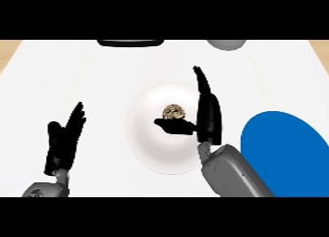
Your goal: Pick the cupcake from the plate and place it in the plate
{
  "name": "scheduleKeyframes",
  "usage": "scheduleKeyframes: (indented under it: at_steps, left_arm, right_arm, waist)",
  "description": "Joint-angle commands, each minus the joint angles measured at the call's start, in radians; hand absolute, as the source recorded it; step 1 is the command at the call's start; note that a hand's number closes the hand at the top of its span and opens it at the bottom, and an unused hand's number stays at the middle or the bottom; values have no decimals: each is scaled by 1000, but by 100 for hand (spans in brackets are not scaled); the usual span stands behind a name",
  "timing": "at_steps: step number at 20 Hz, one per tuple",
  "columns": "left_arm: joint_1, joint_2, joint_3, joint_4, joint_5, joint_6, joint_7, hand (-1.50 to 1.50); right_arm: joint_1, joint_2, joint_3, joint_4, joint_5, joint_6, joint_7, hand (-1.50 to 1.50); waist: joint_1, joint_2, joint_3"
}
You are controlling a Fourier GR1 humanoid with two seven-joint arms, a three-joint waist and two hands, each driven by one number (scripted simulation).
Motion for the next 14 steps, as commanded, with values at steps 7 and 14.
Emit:
scheduleKeyframes:
  at_steps: [7, 14]
  left_arm:
    - [44, -20, 15, -9, -20, -20, -31, 0]
    - [28, -31, 26, -91, -46, -29, 61, 0]
  right_arm:
    - [186, -14, -90, -67, -173, 118, -369, -150]
    - [129, 3, -15, 74, -164, 5, -375, -150]
  waist:
    - [2, -1, -1]
    - [5, -1, -1]
